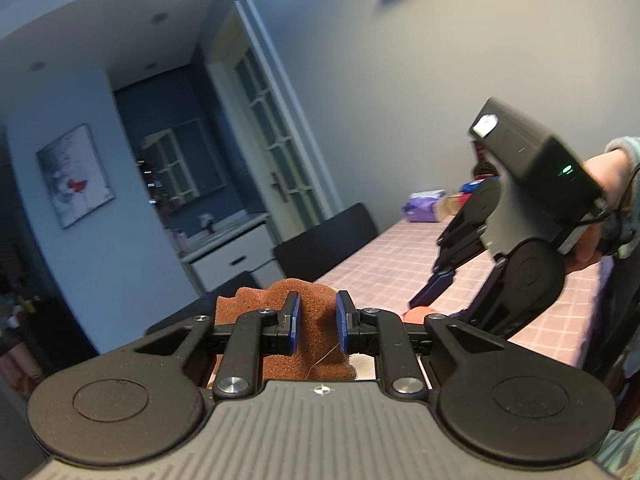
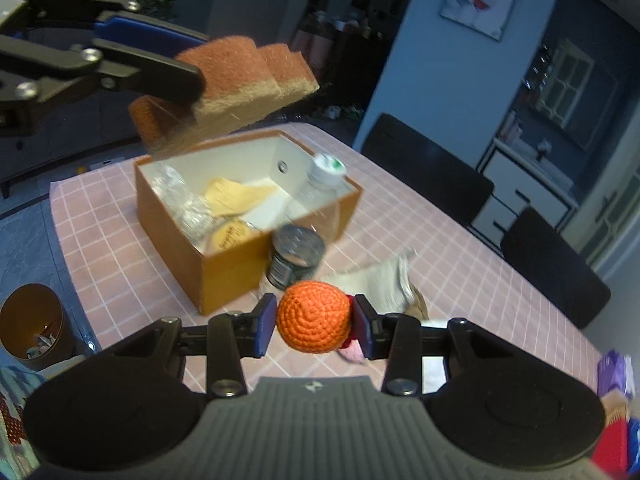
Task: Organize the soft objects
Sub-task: 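Carry the sponge and orange ball over the shoebox and lower them inside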
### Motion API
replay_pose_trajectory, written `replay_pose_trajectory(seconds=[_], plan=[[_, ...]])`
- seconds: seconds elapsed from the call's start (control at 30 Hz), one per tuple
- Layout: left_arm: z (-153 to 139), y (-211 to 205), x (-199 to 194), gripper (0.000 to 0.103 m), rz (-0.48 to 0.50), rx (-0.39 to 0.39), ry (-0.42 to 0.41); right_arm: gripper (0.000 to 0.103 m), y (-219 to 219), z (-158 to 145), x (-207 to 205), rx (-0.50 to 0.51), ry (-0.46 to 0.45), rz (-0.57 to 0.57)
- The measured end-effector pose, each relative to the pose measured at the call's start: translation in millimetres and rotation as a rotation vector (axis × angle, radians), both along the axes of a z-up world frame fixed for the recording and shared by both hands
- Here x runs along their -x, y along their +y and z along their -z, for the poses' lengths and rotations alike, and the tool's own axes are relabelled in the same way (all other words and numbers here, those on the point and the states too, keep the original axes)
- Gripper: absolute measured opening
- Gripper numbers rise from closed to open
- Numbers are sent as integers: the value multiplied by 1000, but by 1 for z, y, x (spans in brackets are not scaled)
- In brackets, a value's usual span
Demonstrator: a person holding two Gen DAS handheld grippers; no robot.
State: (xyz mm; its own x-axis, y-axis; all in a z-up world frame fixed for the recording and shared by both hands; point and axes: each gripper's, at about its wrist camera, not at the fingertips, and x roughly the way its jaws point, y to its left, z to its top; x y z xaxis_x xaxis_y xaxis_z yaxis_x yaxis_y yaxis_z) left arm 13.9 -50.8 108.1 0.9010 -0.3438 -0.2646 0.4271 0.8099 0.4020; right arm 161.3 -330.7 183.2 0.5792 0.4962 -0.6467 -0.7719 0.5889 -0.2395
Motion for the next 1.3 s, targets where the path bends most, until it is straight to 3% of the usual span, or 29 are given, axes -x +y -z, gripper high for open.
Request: replay_pose_trajectory(seconds=[0.3, 0.63, 0.97, 1.3], plan=[[3, 30, -2, 20, -119, -6, -22, 41, 57, -16, 11, 21, -31, -124], [11, 73, -14, 20, -202, -10, 21, 41, 124, -12, 1, 78, -39, -200], [24, 106, -44, 20, -203, -24, 106, 41, 178, 1, -40, 154, -31, -179], [49, 128, -87, 20, -188, -47, 213, 41, 222, 35, -89, 274, 32, -88]])
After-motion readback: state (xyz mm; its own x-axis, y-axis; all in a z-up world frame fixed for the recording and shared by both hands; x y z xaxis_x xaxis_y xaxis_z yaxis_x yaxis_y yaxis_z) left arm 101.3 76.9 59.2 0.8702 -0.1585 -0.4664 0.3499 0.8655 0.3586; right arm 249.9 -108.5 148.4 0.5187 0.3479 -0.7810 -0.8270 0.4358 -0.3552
